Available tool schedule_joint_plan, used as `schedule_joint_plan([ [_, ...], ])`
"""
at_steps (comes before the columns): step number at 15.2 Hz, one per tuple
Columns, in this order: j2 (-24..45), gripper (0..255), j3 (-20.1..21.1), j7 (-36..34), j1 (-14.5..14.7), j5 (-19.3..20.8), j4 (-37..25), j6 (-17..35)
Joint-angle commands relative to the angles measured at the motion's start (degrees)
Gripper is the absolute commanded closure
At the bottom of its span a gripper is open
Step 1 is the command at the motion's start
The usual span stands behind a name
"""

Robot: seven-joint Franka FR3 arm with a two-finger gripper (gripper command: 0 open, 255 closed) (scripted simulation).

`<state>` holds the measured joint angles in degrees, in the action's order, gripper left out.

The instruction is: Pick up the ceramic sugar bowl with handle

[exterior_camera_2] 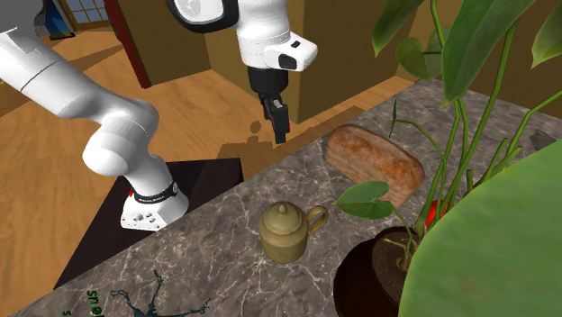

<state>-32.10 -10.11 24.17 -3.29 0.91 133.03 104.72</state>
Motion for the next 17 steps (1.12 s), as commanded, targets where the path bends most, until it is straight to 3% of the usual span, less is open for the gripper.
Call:
schedule_joint_plan([
  [1,3.1,0,-1.79,2.27,-0.35,0.44,-0.89,1.99],
  [8,15.02,0,-8.2,10.94,-1.49,0.2,-5.61,8.14],
  [14,26.93,0,-12.81,19.07,-2.57,-3.02,-12.37,11.85],
  [17,27.71,0,-12.84,19.47,-2.66,-3.41,-10.81,14.11],
])
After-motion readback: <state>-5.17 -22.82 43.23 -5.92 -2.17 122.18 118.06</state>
